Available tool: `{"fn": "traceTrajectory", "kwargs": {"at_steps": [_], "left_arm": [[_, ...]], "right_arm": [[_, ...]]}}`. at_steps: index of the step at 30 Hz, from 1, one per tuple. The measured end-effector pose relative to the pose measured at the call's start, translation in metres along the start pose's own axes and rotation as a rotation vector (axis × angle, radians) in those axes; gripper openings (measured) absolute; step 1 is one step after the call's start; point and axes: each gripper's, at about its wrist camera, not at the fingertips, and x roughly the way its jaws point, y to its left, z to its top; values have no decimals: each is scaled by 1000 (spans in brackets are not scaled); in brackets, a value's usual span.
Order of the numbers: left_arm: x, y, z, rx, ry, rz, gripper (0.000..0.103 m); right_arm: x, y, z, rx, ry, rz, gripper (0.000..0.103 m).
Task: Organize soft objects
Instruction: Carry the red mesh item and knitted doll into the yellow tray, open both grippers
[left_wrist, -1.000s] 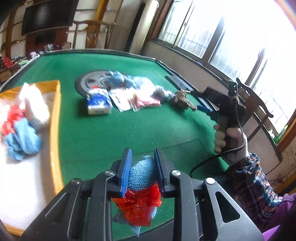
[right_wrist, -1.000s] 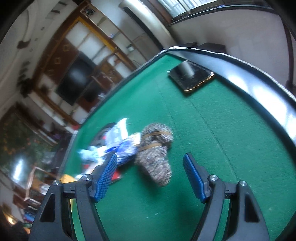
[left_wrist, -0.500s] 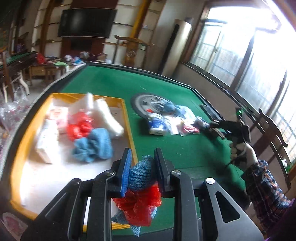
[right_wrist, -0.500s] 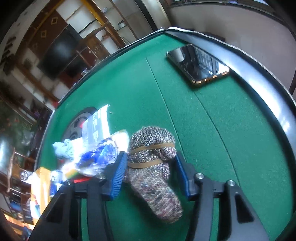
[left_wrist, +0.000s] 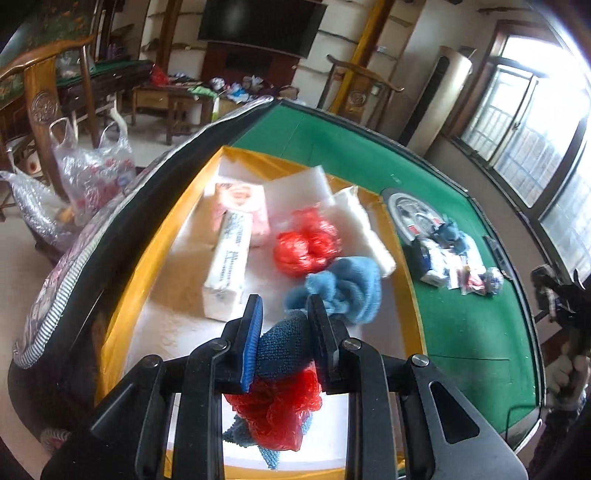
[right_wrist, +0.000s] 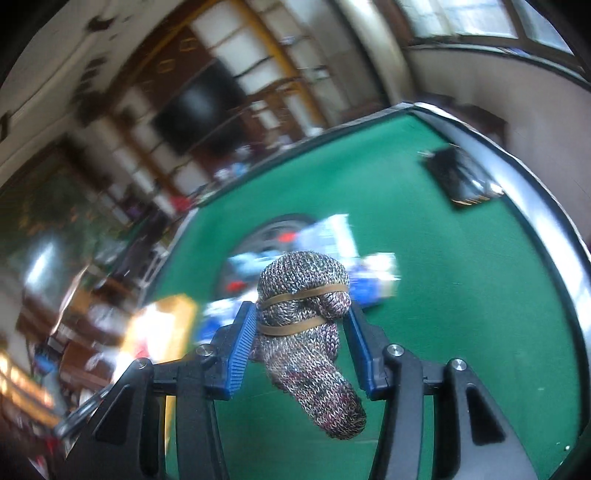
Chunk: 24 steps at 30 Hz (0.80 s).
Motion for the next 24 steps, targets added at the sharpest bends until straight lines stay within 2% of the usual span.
{"fn": "traceTrajectory", "kwargs": {"at_steps": [6,7,8,10,15,16,19,24], "left_arm": [[21,14,10,-24,49,89,25],[22,16,12,-26,52,91,29],[24,17,13,-28,53,86,39],[22,19,15,-39,48,68,46],[-7,26,13,-76,-16,-1,46],[-14,27,13,-80,-33,-4,48],[-37,37,8,-109,-94,-3,60],[-62,60,1,-163,-162,7,60]], "right_arm": [[29,87,-20,-168,90,122,44],[36,101,-25,-195,111,141,44],[43,111,-28,-215,127,154,44],[59,139,-41,-264,167,181,44],[97,196,-72,-384,279,240,44],[105,208,-81,-410,306,251,44],[124,242,-107,-477,383,274,44],[157,273,-146,-561,513,271,44]]}}
